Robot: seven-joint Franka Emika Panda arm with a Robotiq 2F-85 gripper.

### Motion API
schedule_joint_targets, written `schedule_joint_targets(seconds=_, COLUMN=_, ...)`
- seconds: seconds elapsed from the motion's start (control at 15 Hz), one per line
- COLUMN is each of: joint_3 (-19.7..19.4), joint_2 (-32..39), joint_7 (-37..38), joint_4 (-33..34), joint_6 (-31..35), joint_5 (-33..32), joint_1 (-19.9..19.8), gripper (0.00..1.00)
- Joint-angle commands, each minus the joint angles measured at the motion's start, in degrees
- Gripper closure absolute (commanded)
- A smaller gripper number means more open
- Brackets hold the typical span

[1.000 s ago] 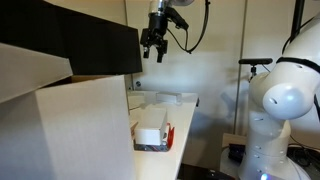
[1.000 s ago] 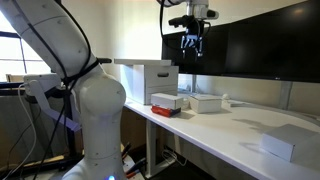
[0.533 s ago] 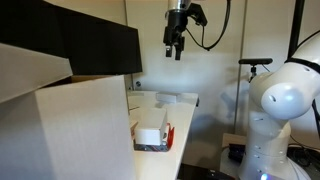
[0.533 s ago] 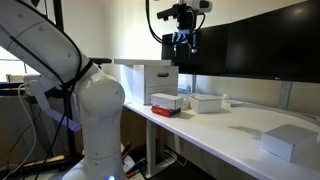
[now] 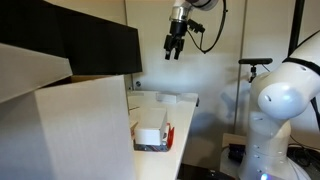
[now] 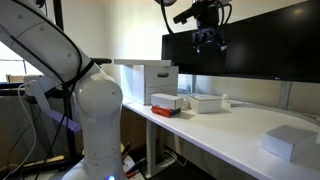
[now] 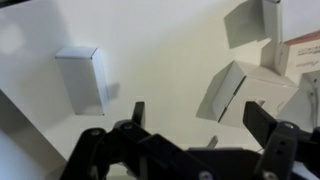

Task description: Pick up the white box on the right and put it in the big white box

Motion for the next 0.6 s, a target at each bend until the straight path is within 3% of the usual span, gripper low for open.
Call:
schedule_joint_targets(seconds=0.0, joint_3=-3.4, joint_2=7.8, joint_7=-4.2, joint_4=3.2, joint_6=8.9, joint_5=-2.4, joint_1=-2.3, gripper=0.00)
schedule_joint_targets(seconds=0.27, joint_3=-7.7, joint_2=18.0, joint_7=-9.8, joint_4=9.1, joint_6=17.2, joint_5=-2.0, joint_1=-2.9, gripper=0.00)
schedule_joint_targets(seconds=0.53, joint_3=-10.7, joint_2=26.9, joint_7=-18.7, joint_4=16.0, joint_6=18.4, joint_5=1.2, joint_1=-1.9, gripper=0.00)
